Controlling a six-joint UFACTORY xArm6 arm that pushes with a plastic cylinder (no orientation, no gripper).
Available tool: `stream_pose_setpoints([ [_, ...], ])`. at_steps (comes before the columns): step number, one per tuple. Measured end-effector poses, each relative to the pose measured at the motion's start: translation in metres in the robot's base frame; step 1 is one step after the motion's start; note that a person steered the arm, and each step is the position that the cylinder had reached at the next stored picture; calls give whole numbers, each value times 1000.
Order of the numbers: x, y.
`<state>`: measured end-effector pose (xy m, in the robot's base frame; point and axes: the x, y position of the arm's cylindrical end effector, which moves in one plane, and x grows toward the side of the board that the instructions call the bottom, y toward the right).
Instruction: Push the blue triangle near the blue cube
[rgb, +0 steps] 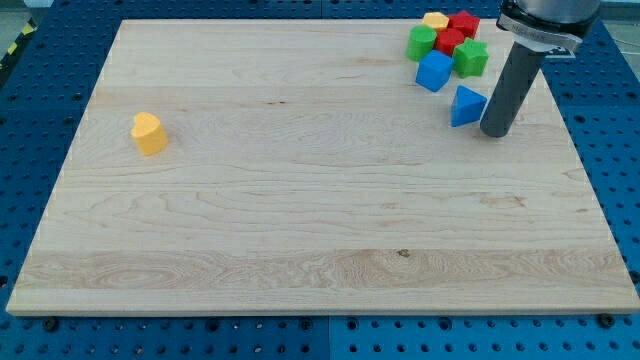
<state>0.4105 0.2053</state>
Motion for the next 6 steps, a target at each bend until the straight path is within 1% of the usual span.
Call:
stream_pose_setpoints([
  [1,-29,0],
  [2,-36,0],
  [3,-38,-14],
  [4,-31,-14],
  [5,-35,29],
  [6,-60,45],
])
